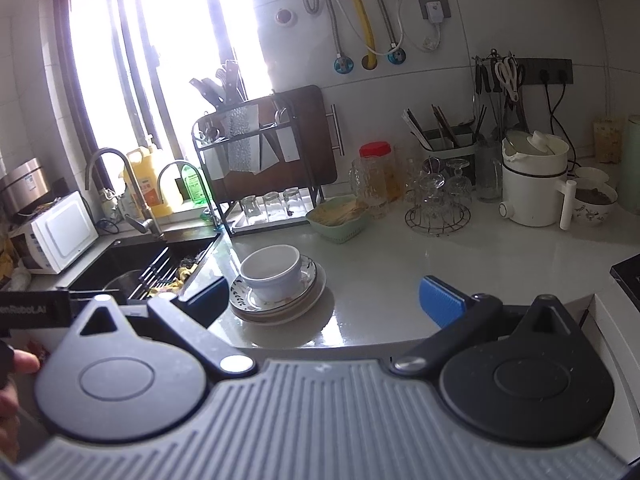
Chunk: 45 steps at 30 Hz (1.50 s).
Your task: Organize plates and bowls
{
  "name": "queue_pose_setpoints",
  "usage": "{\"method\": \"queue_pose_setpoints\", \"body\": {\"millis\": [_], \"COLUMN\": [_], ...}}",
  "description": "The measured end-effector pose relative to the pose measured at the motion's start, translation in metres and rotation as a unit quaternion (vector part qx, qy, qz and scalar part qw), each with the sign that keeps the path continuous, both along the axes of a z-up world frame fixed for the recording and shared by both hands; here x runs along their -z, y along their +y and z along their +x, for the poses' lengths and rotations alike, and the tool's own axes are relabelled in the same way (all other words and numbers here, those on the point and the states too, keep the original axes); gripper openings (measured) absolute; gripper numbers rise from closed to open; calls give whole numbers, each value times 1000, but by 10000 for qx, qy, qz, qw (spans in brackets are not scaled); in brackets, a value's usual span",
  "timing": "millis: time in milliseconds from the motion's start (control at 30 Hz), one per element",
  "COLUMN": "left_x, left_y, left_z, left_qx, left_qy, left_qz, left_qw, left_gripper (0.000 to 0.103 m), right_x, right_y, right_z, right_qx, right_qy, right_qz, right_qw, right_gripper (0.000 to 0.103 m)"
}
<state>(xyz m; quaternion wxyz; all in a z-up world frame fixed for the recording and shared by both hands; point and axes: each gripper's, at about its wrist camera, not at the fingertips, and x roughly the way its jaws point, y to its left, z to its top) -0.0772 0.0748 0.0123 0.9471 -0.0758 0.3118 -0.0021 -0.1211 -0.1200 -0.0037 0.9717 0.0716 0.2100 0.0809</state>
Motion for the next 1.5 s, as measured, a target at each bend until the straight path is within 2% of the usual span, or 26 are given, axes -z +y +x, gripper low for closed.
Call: {"method": "queue_pose_setpoints", "body": {"millis": [1500], "left_x": [3], "left_y": [4], "left_z": [-19], "left_qx": [-305], "left_qy": [136], "left_qz": [-106], "left_qw": [9994], "left_gripper": [99], "right_x": [-1], "right_y": [2], "right_z": [-7], "right_qx": [-168], "right_qy": [61], "right_qz": [14], "right_qw": [9998], "right_gripper": [103]}}
